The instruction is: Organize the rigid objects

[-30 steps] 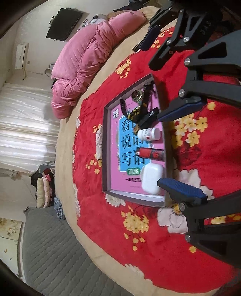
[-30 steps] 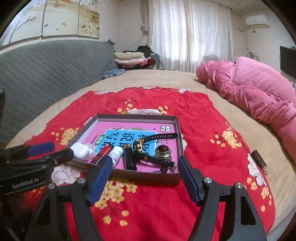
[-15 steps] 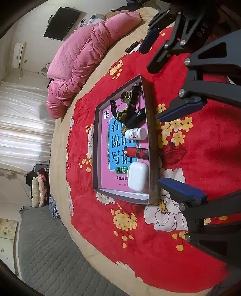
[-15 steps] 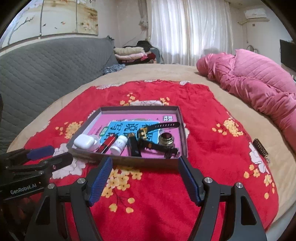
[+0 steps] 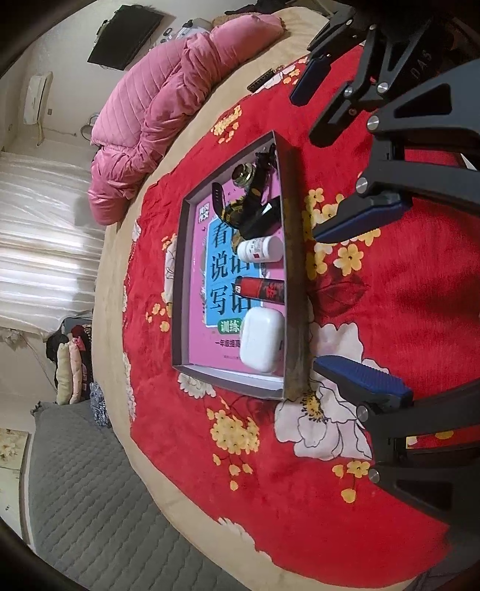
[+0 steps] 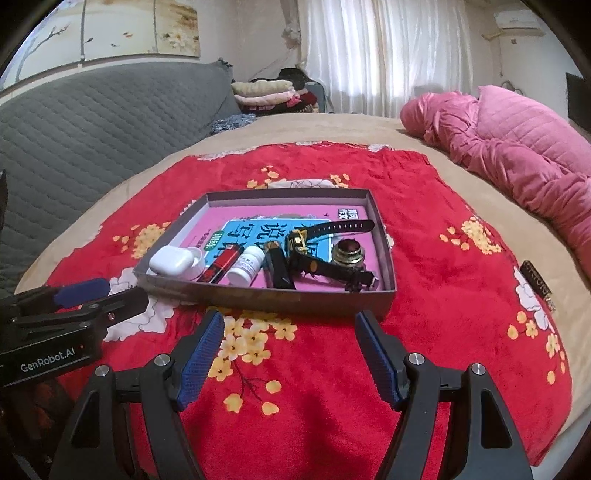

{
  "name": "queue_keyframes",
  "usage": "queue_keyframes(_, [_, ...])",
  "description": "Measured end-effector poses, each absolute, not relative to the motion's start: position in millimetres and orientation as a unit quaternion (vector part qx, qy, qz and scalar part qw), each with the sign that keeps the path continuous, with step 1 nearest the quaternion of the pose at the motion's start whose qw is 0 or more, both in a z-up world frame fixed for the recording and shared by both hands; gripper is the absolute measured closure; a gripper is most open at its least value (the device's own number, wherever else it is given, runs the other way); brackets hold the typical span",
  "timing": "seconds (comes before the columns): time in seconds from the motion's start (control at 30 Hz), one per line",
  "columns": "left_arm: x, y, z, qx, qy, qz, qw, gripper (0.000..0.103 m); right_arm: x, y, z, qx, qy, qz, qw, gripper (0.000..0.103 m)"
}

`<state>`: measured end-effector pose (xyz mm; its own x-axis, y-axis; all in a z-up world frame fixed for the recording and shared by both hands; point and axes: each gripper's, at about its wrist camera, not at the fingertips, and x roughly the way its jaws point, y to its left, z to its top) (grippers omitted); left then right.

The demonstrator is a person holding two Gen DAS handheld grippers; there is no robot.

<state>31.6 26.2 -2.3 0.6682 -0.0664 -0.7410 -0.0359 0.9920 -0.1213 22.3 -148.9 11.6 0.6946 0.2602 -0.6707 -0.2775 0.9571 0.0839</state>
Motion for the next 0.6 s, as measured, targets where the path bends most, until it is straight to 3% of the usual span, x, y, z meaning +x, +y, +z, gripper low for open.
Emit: queue_keyframes(0.6, [40.1,23.5,-34.7,-0.053,0.433,0.007,0.900,0.040,26.8,-141.6,-17.3,-0.041,0.378,0.147,0.913,0.028])
